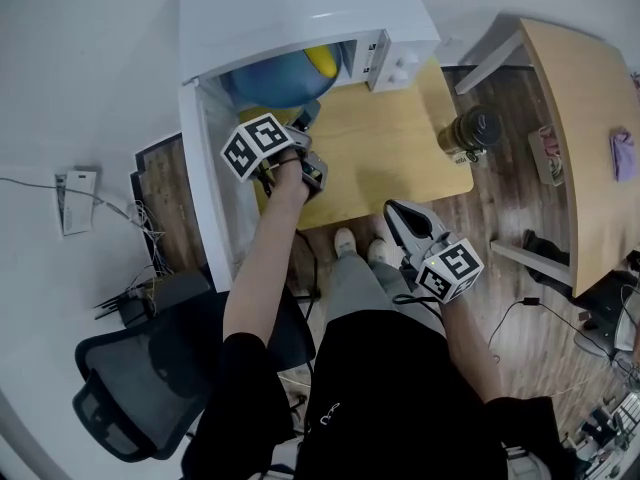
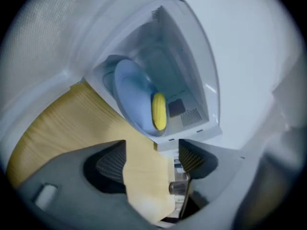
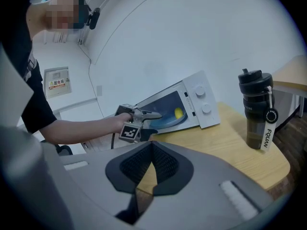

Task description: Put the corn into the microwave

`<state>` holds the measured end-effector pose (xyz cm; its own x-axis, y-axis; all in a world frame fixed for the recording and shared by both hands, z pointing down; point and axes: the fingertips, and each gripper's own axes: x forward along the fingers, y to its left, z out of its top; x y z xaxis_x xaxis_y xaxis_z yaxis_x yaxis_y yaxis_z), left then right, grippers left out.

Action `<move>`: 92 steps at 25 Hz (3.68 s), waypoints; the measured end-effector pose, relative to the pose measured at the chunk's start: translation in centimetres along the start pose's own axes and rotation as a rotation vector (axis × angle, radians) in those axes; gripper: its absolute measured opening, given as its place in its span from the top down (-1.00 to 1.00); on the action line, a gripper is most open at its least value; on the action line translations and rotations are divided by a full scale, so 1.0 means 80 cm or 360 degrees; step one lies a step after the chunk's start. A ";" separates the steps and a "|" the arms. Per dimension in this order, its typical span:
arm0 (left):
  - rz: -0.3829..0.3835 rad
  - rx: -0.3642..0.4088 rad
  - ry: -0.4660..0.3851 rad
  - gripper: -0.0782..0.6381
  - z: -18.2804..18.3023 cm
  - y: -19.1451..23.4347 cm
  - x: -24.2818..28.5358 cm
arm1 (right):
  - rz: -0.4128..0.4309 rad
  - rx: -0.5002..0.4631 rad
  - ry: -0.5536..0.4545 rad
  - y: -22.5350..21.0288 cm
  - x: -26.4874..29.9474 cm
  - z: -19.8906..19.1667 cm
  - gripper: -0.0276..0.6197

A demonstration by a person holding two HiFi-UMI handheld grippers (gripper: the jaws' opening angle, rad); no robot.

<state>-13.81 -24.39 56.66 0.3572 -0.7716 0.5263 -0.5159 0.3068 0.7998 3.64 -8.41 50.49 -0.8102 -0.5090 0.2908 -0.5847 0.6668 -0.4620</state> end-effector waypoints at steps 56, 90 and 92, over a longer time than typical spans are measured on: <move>0.0209 0.1601 -0.0624 0.78 -0.053 -0.103 -0.182 | -0.0393 -0.0476 -0.0319 -0.003 -0.066 0.144 0.90; 0.0312 0.1461 -0.0645 0.78 0.073 -0.106 -0.041 | -0.0457 -0.0411 -0.0228 -0.057 -0.008 0.161 0.90; 0.0326 0.1469 -0.0637 0.77 0.076 -0.107 -0.039 | -0.0458 -0.0413 -0.0222 -0.059 -0.005 0.162 0.90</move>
<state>-15.26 -28.03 46.44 -0.0038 -0.9339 0.3575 -0.9959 0.0358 0.0828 7.28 -18.37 41.70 -0.6093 -0.7517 0.2524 -0.7920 0.5927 -0.1466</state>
